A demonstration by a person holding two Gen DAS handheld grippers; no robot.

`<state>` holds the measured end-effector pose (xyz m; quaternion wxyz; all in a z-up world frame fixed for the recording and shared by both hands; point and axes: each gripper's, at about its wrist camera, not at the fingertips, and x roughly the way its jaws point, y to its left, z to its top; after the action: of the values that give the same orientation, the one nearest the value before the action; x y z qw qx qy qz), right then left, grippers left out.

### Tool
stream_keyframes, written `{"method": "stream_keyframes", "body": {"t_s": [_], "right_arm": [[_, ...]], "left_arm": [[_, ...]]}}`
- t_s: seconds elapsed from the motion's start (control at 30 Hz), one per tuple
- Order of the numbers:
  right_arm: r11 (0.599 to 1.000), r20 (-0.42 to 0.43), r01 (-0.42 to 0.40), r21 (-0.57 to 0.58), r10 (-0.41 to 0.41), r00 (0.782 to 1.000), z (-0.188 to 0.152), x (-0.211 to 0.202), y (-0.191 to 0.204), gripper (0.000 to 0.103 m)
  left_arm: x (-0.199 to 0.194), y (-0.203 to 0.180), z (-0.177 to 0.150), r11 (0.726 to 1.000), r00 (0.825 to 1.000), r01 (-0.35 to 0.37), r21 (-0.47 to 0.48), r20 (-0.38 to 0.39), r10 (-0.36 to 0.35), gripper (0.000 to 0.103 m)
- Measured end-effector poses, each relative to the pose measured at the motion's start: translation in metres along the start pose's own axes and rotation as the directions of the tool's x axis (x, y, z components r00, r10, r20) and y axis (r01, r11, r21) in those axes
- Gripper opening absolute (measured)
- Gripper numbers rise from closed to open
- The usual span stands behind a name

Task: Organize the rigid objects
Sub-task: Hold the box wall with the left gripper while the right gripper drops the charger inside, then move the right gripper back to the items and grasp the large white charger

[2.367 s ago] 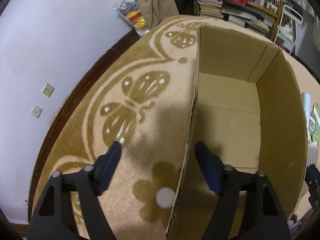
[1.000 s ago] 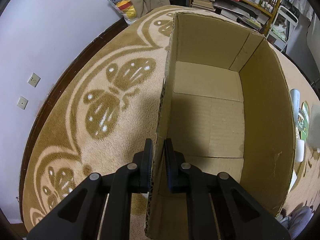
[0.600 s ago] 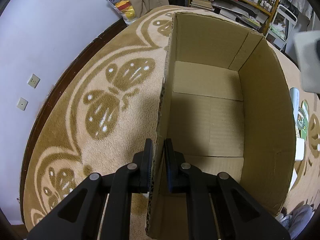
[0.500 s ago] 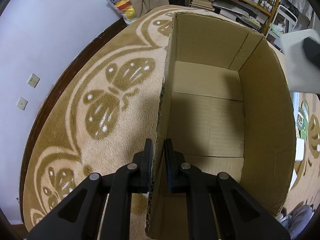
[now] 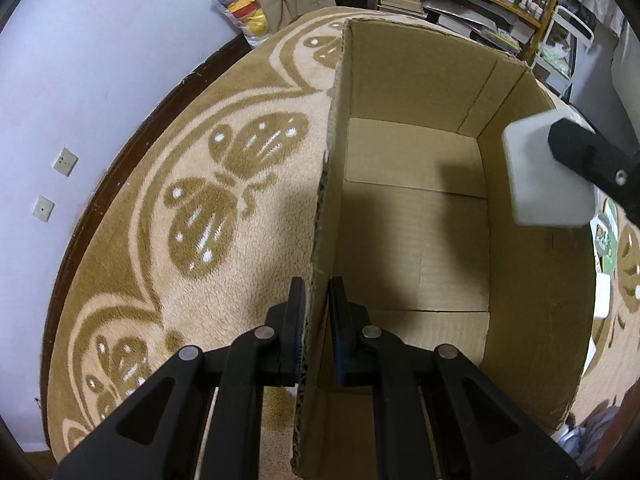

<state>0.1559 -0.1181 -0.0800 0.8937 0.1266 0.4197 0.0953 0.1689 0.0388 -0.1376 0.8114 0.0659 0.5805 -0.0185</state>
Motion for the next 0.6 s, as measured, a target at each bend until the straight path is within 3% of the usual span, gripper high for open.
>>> {"method": "stream_keyframes", "body": {"t_s": [0.1, 0.23, 0.4, 0.6], "right_arm": [[1.0, 0.011, 0.012, -0.001, -0.012, 1.0, 0.001, -0.006, 0.001, 0.029], [0.999, 0.041, 0.044, 0.018, -0.044, 0.998, 0.003, -0.018, -0.003, 0.071], [0.994, 0.067, 0.111, 0.013, -0.112, 0.991, 0.005, -0.037, -0.013, 0.093], [0.984, 0.048, 0.176, 0.023, -0.177, 0.983, -0.002, -0.052, -0.041, 0.098]], "left_arm": [[0.0, 0.0, 0.0, 1.0, 1.0, 0.005, 0.004, 0.0, -0.005, 0.01], [0.002, 0.003, 0.0, 1.0, 1.0, 0.01, -0.006, -0.013, -0.01, 0.01], [0.001, 0.001, 0.0, 1.0, 1.0, 0.005, -0.003, -0.013, -0.005, 0.01], [0.001, 0.002, 0.0, 1.0, 1.0, 0.01, -0.012, -0.015, -0.011, 0.011]]}}
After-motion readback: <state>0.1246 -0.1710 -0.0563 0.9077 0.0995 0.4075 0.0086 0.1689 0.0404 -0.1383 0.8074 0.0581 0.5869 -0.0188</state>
